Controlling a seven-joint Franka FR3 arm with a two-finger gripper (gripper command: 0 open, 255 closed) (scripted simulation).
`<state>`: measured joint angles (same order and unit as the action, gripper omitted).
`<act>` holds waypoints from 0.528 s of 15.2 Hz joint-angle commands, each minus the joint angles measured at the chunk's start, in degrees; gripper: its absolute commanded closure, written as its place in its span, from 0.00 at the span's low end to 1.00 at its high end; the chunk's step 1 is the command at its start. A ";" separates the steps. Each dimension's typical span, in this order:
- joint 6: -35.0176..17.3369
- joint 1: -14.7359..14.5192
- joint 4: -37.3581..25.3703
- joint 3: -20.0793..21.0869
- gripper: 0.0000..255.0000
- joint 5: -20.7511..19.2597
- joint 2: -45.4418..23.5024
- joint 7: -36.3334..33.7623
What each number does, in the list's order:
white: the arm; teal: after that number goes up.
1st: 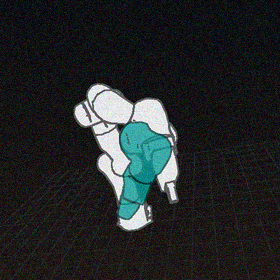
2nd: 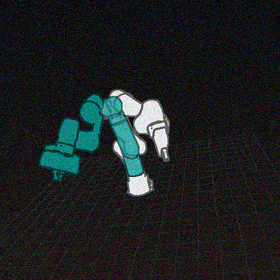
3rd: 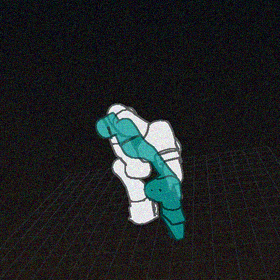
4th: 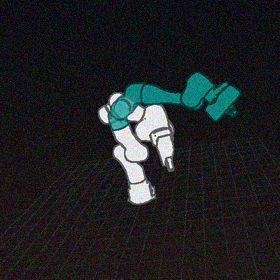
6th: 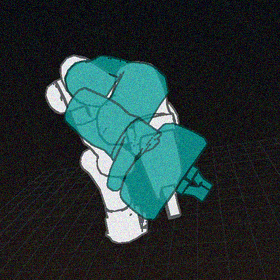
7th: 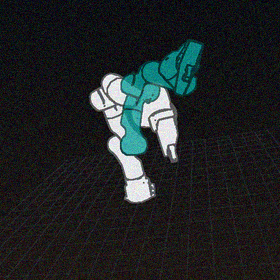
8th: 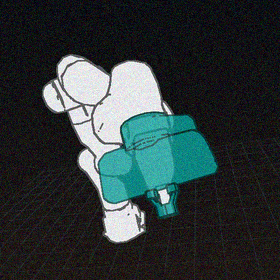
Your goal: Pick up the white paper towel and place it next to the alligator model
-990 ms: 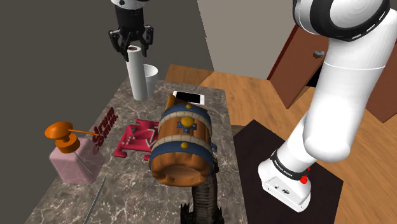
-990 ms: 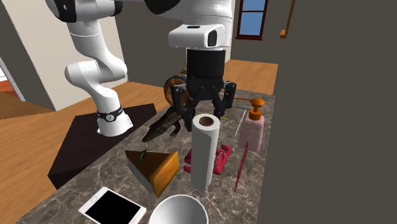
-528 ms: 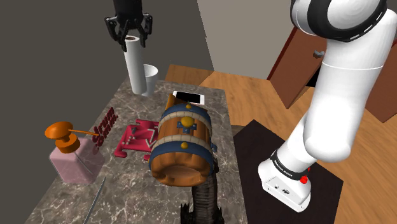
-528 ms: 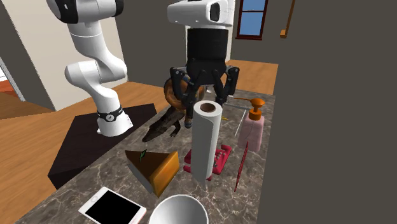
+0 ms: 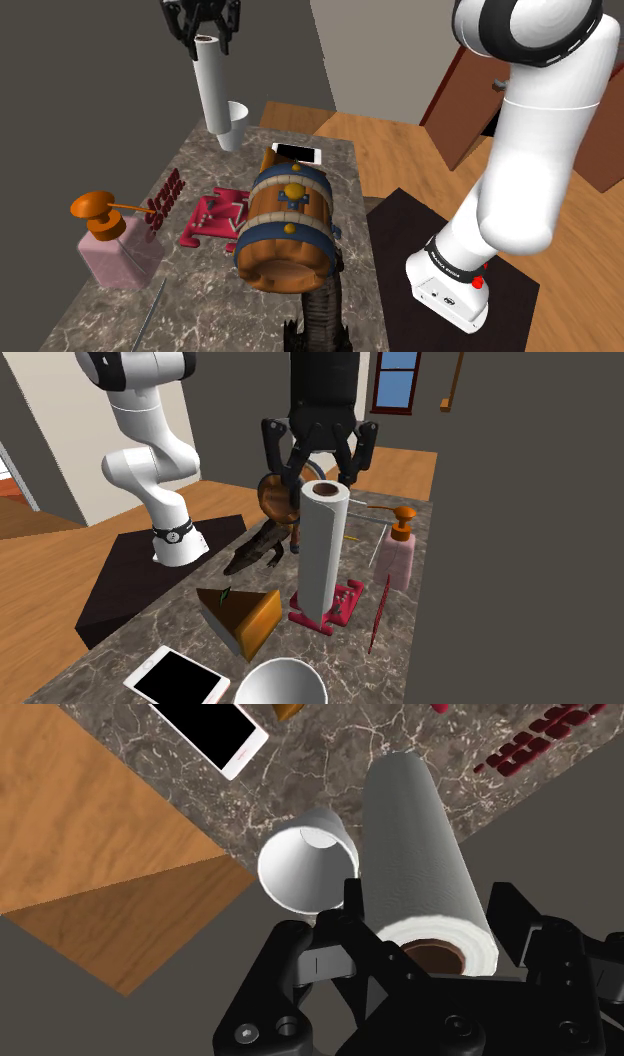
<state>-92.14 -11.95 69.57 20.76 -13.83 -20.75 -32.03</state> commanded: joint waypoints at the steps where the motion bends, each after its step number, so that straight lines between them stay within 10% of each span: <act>1: 1.61 -0.47 -2.43 0.00 1.00 -0.31 -0.89 0.01; 8: 2.08 2.19 11.91 0.90 1.00 5.04 14.81 0.37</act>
<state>-90.37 -10.16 79.66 21.67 -9.66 -8.23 -31.95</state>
